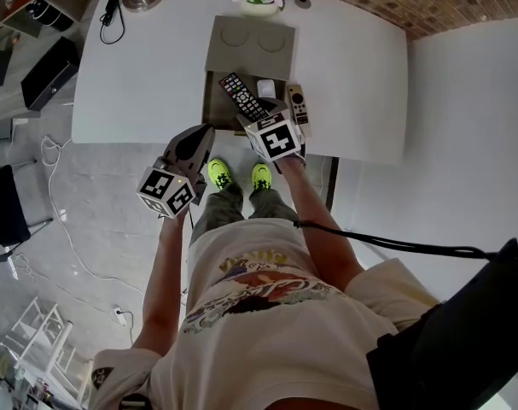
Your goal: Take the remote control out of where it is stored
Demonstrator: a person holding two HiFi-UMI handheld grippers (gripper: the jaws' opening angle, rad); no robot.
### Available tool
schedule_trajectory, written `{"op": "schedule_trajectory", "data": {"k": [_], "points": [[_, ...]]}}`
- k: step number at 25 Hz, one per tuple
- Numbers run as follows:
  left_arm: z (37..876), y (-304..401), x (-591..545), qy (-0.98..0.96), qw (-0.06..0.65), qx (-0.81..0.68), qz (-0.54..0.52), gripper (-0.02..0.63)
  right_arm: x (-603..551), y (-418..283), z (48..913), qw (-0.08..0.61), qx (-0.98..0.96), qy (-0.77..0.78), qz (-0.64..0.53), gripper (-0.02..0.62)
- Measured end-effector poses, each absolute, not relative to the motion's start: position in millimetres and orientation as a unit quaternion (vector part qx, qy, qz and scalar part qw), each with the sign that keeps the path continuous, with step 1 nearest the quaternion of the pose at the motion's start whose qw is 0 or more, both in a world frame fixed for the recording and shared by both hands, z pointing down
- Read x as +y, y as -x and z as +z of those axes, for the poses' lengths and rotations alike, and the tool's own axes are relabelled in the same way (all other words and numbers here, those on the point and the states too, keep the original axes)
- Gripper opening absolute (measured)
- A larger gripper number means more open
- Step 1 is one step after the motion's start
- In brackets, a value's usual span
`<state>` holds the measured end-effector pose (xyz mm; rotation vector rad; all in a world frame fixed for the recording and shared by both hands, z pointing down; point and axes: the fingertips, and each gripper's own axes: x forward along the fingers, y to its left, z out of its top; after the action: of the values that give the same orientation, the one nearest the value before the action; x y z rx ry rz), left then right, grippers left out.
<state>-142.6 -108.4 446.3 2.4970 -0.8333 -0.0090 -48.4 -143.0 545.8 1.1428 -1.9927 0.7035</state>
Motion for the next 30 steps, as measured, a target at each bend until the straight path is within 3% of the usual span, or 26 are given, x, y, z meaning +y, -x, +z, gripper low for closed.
{"op": "schedule_trajectory", "data": {"k": [30], "points": [[449,41,-79,-0.936,0.242,-0.255,0.037,0.006,-107,-89,533,0.321,-0.739,-0.522,0.281,0.244]]}}
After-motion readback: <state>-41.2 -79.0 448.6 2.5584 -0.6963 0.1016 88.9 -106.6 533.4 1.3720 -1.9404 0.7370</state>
